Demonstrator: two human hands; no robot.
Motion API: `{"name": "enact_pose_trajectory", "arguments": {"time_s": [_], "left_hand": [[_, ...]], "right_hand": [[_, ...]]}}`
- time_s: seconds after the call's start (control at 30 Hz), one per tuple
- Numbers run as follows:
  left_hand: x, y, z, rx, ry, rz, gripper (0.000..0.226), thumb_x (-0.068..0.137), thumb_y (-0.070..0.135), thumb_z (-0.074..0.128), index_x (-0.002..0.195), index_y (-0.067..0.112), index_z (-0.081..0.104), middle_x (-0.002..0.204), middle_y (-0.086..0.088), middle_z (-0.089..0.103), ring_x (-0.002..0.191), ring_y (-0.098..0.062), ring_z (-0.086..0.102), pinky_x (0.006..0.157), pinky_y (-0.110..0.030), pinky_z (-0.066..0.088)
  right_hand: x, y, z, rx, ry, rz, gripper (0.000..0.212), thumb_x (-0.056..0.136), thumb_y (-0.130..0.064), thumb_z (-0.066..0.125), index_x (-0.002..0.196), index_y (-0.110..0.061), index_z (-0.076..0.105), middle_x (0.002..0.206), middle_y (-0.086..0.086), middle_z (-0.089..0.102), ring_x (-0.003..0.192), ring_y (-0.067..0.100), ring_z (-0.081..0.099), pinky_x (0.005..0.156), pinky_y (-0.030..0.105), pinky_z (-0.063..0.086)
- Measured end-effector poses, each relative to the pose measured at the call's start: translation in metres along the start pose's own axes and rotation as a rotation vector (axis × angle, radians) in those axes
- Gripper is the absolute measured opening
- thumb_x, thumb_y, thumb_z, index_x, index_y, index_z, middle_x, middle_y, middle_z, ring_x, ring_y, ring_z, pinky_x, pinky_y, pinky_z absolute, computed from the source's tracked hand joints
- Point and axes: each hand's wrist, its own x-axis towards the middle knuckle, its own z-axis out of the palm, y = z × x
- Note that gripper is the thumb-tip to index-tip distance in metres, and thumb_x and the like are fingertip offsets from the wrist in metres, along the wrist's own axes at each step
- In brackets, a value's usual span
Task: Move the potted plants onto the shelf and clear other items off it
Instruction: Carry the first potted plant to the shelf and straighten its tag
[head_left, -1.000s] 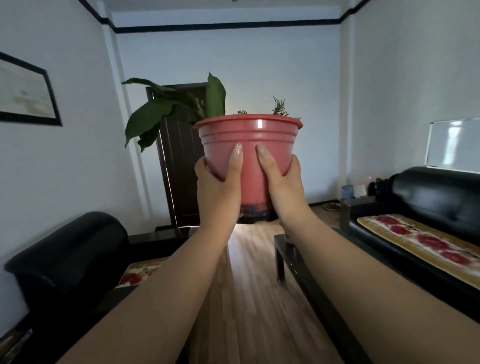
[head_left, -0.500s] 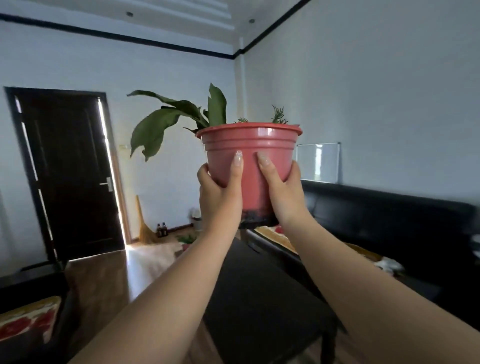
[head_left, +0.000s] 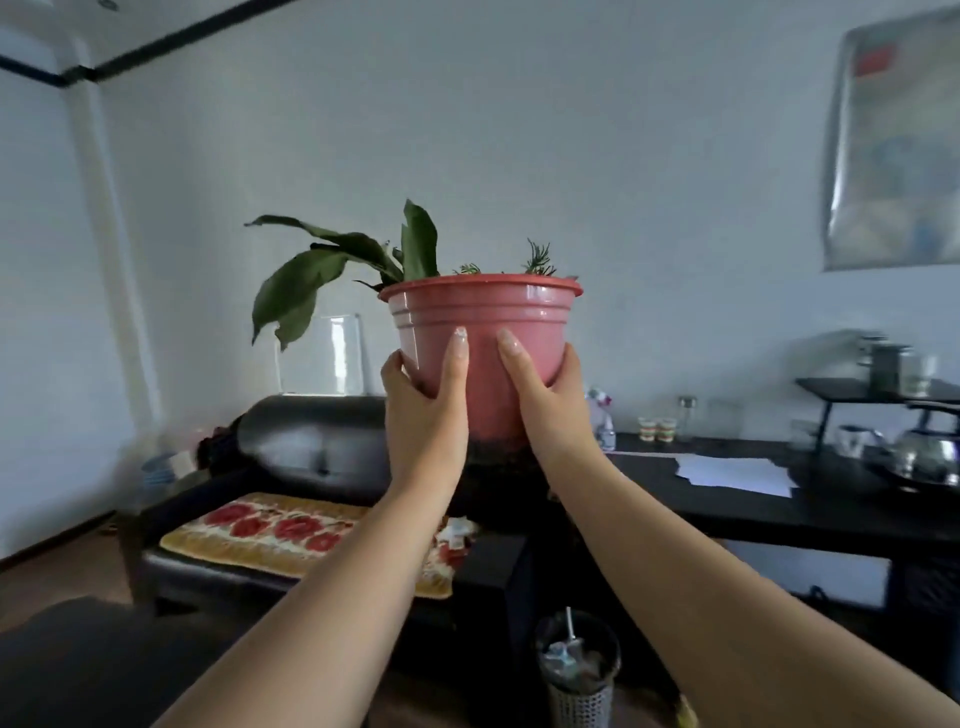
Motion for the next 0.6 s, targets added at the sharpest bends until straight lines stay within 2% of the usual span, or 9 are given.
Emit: {"name": "enact_pose_trajectory", "arguments": {"time_s": [0.1, 0.17, 0.23, 0.3, 0.4, 0.47, 0.53, 0.6], "left_hand": [[0.016, -0.015, 0.057, -0.101, -0.100, -0.013, 0.043, 0.084, 0.054, 0.049, 0.109, 0.020, 0.041, 0.085, 0.015, 0.053, 0.074, 0.002, 0.052, 0.043, 0.000, 0.039], [0.028, -0.023, 0.088, -0.152, -0.167, -0.013, 0.042, 0.083, 0.055, 0.050, 0.107, 0.021, 0.043, 0.087, 0.013, 0.056, 0.077, 0.001, 0.055, 0.047, -0.003, 0.042], [0.040, -0.033, 0.124, -0.202, -0.244, -0.006, 0.047, 0.081, 0.058, 0.050, 0.110, 0.022, 0.044, 0.093, 0.012, 0.058, 0.085, -0.005, 0.059, 0.062, -0.012, 0.047], [0.049, -0.039, 0.153, -0.228, -0.307, 0.002, 0.051, 0.079, 0.061, 0.050, 0.112, 0.024, 0.043, 0.095, 0.015, 0.058, 0.091, -0.008, 0.060, 0.077, -0.026, 0.049], [0.054, -0.045, 0.203, -0.265, -0.400, 0.014, 0.046, 0.078, 0.063, 0.050, 0.107, 0.028, 0.040, 0.091, 0.018, 0.056, 0.091, -0.008, 0.059, 0.080, -0.029, 0.048], [0.052, -0.049, 0.236, -0.307, -0.454, 0.005, 0.045, 0.079, 0.062, 0.050, 0.107, 0.028, 0.038, 0.089, 0.020, 0.054, 0.087, -0.003, 0.058, 0.078, -0.026, 0.048], [0.048, -0.052, 0.262, -0.333, -0.491, 0.009, 0.051, 0.078, 0.062, 0.050, 0.111, 0.026, 0.039, 0.089, 0.021, 0.054, 0.086, 0.001, 0.056, 0.080, -0.027, 0.049], [0.041, -0.057, 0.302, -0.361, -0.535, 0.002, 0.059, 0.076, 0.064, 0.052, 0.117, 0.022, 0.041, 0.090, 0.020, 0.055, 0.087, -0.001, 0.058, 0.083, -0.030, 0.051]], "right_hand": [[0.036, 0.009, -0.038, -0.081, 0.109, -0.024, 0.066, 0.064, -0.053, 0.071, 0.115, -0.019, 0.049, 0.109, 0.004, 0.065, 0.094, 0.016, 0.066, 0.080, 0.032, 0.057], [0.055, 0.011, -0.058, -0.109, 0.168, -0.040, 0.059, 0.070, -0.049, 0.071, 0.115, -0.018, 0.048, 0.107, 0.004, 0.065, 0.093, 0.014, 0.066, 0.077, 0.028, 0.057], [0.077, 0.017, -0.081, -0.151, 0.244, -0.074, 0.050, 0.075, -0.044, 0.069, 0.113, -0.018, 0.049, 0.105, 0.002, 0.065, 0.091, 0.012, 0.066, 0.073, 0.022, 0.055], [0.092, 0.017, -0.102, -0.190, 0.306, -0.095, 0.046, 0.076, -0.045, 0.068, 0.110, -0.020, 0.050, 0.104, -0.001, 0.065, 0.091, 0.010, 0.065, 0.075, 0.022, 0.055], [0.115, 0.019, -0.139, -0.267, 0.388, -0.126, 0.043, 0.076, -0.048, 0.067, 0.106, -0.023, 0.050, 0.102, -0.002, 0.065, 0.090, 0.007, 0.065, 0.076, 0.023, 0.054], [0.125, 0.018, -0.165, -0.301, 0.427, -0.135, 0.040, 0.076, -0.047, 0.066, 0.105, -0.025, 0.048, 0.101, -0.004, 0.064, 0.087, 0.004, 0.064, 0.070, 0.016, 0.052], [0.131, 0.016, -0.189, -0.337, 0.473, -0.144, 0.037, 0.078, -0.046, 0.064, 0.103, -0.027, 0.045, 0.093, -0.013, 0.060, 0.080, -0.001, 0.060, 0.059, 0.005, 0.048], [0.140, 0.016, -0.221, -0.372, 0.530, -0.156, 0.040, 0.078, -0.046, 0.064, 0.106, -0.025, 0.046, 0.092, -0.013, 0.060, 0.083, 0.003, 0.062, 0.058, 0.005, 0.048]]}}
